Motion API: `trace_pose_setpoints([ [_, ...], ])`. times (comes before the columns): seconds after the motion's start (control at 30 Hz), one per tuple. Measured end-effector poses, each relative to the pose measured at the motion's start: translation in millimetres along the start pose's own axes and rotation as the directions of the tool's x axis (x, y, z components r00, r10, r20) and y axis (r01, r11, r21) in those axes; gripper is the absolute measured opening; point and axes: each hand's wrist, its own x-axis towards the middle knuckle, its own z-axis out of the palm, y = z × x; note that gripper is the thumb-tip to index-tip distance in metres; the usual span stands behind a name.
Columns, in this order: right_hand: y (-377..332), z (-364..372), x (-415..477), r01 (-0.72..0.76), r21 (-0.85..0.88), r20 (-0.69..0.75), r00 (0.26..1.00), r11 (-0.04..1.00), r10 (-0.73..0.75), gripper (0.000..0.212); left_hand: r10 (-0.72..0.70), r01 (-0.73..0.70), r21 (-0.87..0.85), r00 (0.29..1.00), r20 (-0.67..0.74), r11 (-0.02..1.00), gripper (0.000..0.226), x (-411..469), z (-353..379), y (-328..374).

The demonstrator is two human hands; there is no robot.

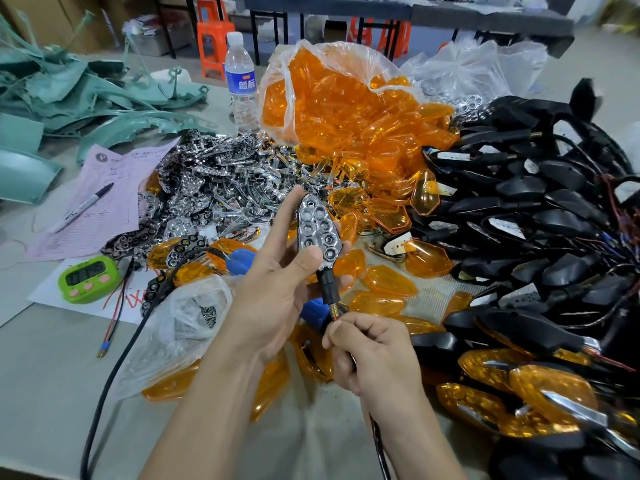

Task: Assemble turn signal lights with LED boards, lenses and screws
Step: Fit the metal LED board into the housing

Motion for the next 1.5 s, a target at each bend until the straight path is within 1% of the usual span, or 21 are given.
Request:
trace_pose_setpoints([
  [0.13,1.5,1.0,0.8,0.033,-0.119,-0.099,0.994,0.992,-0.045,0.033,0.011,-0.015,0.074,0.998,0.055,0.997,0.07,1.1,-7.1,0.3],
  [0.2,3.1,-0.6,1.5,0.027,-0.159,-0.142,0.989,0.987,-0.05,0.027,-0.004,-0.008,0.13,0.996,0.086,0.991,0.078,2.4,-12.3,1.1],
  [0.27,5.4,-1.0,2.8,0.043,-0.236,-0.166,0.983,0.971,-0.084,0.026,-0.014,-0.001,0.168,0.996,0.087,0.986,0.085,4.3,-17.6,1.5],
  [0.4,10.9,3.8,5.1,0.073,-0.399,-0.189,0.969,0.914,-0.16,0.034,-0.068,0.059,0.136,0.996,0.064,0.989,0.09,6.5,-24.1,-2.2],
  [0.57,26.1,6.1,-0.5,0.022,-0.504,-0.245,0.955,0.863,-0.167,0.035,-0.15,0.14,0.095,0.983,0.104,0.986,0.087,1.0,-29.1,-15.0],
  [0.67,34.6,9.6,-5.0,0.039,-0.455,-0.343,0.914,0.89,-0.215,0.034,-0.158,0.145,0.114,0.981,0.109,0.983,0.085,-1.2,-30.0,-21.4],
  [0.73,38.2,12.8,-7.0,0.051,-0.424,-0.372,0.901,0.904,-0.225,0.033,-0.154,0.143,0.109,0.983,0.104,0.984,0.084,-2.4,-29.2,-24.0],
  [0.87,37.7,11.8,-6.3,0.065,-0.4,-0.335,0.918,0.914,-0.212,0.028,-0.133,0.122,0.101,0.984,0.115,0.987,0.085,-3.1,-31.8,-23.4],
  [0.93,37.2,11.0,-6.0,0.071,-0.345,-0.345,0.918,0.936,-0.197,0.024,-0.131,0.119,0.098,0.984,0.124,0.988,0.084,-2.9,-32.5,-22.0],
  [1.13,43.0,13.6,-9.6,0.08,-0.202,-0.39,0.908,0.976,-0.155,0.021,-0.136,0.126,0.077,0.981,0.138,0.989,0.085,-4.6,-29.5,-24.8],
  [1.27,43.5,11.0,-8.0,0.066,-0.21,-0.354,0.925,0.975,-0.139,0.018,-0.105,0.094,0.091,0.986,0.127,0.991,0.089,-3.5,-31.3,-25.6],
  [1.37,45.3,9.7,-6.7,0.056,-0.217,-0.357,0.924,0.975,-0.133,0.019,-0.09,0.076,0.105,0.986,0.141,0.992,0.09,-2.3,-33.2,-26.2],
  [1.5,47.4,12.6,-6.9,0.09,-0.12,-0.386,0.913,0.989,-0.13,0.02,-0.102,0.097,0.042,0.983,0.156,0.994,0.086,-4.6,-31.1,-29.2],
])
